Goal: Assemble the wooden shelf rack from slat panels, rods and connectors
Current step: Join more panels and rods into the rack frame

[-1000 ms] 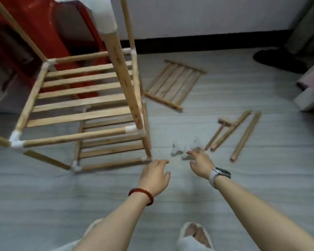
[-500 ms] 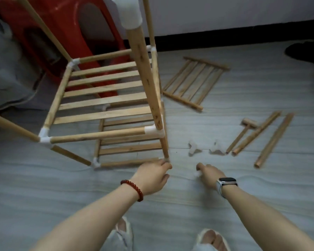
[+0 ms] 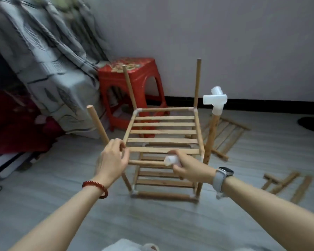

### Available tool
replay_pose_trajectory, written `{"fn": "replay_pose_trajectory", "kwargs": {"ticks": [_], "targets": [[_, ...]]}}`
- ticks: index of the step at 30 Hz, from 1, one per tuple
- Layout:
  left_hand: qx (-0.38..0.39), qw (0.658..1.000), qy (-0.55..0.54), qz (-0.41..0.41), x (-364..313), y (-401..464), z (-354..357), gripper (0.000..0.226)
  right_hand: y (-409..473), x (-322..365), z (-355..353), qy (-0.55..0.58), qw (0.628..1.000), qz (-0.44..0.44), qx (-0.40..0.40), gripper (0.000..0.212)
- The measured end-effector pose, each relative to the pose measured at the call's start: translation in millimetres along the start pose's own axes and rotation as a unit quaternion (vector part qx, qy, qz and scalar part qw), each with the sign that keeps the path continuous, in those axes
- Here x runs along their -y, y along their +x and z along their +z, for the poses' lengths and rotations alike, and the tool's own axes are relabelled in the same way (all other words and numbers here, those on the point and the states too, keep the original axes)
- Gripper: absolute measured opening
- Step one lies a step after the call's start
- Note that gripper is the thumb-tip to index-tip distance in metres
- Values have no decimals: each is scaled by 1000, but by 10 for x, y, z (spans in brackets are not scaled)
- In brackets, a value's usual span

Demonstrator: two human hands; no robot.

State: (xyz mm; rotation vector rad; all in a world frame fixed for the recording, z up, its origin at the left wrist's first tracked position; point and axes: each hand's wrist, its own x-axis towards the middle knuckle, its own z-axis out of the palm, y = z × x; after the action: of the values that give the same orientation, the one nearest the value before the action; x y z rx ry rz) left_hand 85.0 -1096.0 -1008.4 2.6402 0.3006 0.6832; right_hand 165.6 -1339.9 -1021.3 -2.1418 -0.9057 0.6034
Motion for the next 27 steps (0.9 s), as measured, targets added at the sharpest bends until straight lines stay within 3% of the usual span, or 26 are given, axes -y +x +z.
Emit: {"fn": "replay_pose_trajectory", "kwargs": {"ticks": [3, 5, 7, 9, 12, 16, 19, 21, 24, 27], "targets": [[-109, 971, -95, -193, 274, 230, -253, 32, 231, 460, -35, 45, 998, -33, -43, 32], [-46, 949, -170, -261, 380, 426, -370, 63, 364, 732, 22, 73, 995, -42, -61, 35], [37, 939, -239, -246, 358, 579, -368, 63, 433, 890, 68, 115, 989, -48, -80, 42], [34, 935, -268, -230, 306, 627, -373, 42, 441, 981, 98, 182, 977, -56, -96, 45], [15, 942, -266, -205, 195, 536, -419, 15, 388, 1010, 27, 348, 927, -49, -131, 28], [105, 954, -268, -86, -89, 280, -541, 12, 307, 1056, -152, 513, 840, -36, -170, 16], [189, 932, -310, -3, -429, 71, -555, 15, 169, 1084, -286, 557, 810, -71, -169, 21], [213, 918, -335, 25, -622, -7, -521, 14, 58, 1112, -380, 555, 810, -105, -159, 22], [220, 893, -392, 24, -809, -110, -479, 13, -96, 1158, -481, 494, 852, -124, -125, 21], [209, 890, -406, 16, -851, -188, -426, 15, -176, 1174, -537, 435, 887, -120, -102, 17]]}}
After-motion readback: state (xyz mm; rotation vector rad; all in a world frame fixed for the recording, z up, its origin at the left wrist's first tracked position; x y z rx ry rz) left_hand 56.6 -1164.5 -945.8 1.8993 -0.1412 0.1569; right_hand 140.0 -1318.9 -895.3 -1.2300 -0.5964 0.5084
